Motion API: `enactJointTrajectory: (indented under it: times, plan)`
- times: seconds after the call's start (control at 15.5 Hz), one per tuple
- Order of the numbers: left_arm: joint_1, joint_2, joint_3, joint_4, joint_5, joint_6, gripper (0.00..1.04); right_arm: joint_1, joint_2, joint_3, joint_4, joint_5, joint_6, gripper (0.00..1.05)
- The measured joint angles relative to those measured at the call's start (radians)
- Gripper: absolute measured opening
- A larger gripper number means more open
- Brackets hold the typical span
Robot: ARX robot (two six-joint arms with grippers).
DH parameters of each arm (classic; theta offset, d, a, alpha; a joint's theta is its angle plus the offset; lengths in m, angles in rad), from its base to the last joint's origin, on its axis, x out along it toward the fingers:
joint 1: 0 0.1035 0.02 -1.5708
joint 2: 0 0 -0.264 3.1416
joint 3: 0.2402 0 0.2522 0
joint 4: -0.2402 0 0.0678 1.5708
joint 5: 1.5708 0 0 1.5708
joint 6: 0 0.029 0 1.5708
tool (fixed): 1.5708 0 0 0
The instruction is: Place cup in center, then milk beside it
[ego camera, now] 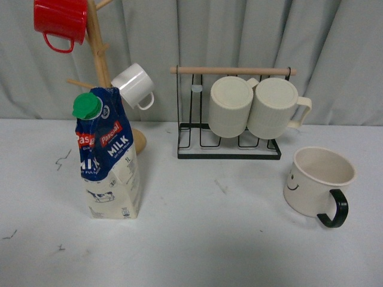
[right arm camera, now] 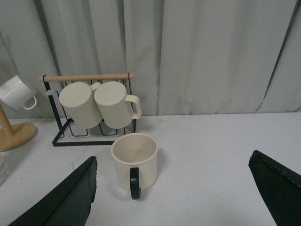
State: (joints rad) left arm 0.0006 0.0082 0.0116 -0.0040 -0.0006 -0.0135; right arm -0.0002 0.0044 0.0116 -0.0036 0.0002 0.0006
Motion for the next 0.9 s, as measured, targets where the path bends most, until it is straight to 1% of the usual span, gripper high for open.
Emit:
enactJointTrajectory:
  times: [0.9]
  plan:
    - [0.000,0.000,0.000,0.000,0.000,0.000,0.98,0.000,0.000,0.000,0.000,0.000,0.000,0.98]
